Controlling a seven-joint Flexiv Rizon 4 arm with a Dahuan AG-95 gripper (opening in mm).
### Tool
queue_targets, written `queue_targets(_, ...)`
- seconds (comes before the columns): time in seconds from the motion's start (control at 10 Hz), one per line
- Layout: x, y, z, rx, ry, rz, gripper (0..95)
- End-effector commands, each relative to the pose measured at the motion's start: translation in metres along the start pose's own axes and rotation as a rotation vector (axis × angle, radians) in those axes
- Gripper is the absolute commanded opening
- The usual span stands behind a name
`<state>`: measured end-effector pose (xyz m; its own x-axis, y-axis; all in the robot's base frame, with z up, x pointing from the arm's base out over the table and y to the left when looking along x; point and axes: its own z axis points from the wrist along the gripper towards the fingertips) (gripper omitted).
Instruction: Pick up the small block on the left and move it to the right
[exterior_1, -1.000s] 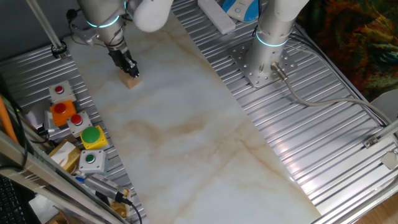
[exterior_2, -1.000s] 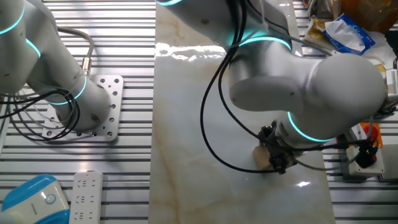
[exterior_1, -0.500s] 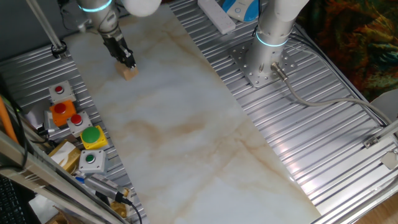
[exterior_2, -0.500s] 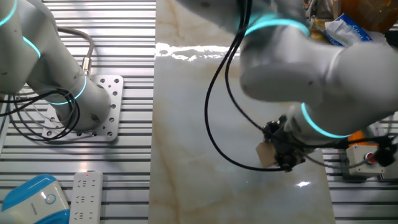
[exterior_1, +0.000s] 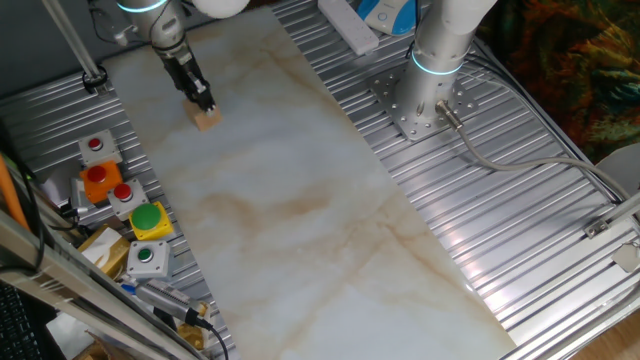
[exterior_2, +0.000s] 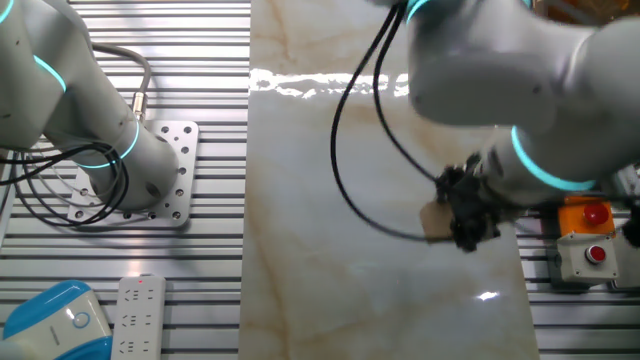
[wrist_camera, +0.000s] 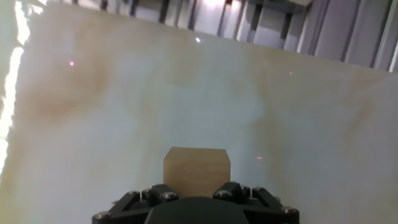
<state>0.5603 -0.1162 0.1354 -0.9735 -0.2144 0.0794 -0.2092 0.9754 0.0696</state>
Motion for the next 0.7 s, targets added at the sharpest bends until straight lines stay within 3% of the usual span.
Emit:
queue_targets(0.1,-0.002,0.032,-0.004,0.005,-0.003,0.044,0.0)
queue_targets(0.3,0.003,0.055,0.002,-0.002,-0.01,0.072,0.0)
queue_targets(0.4,0.006,0.075,0.004,0.0,-0.014,0.101,0.0)
queue_targets(0.7,-0.003,0.133,-0.006,0.018,-0.009,0.158,0.0)
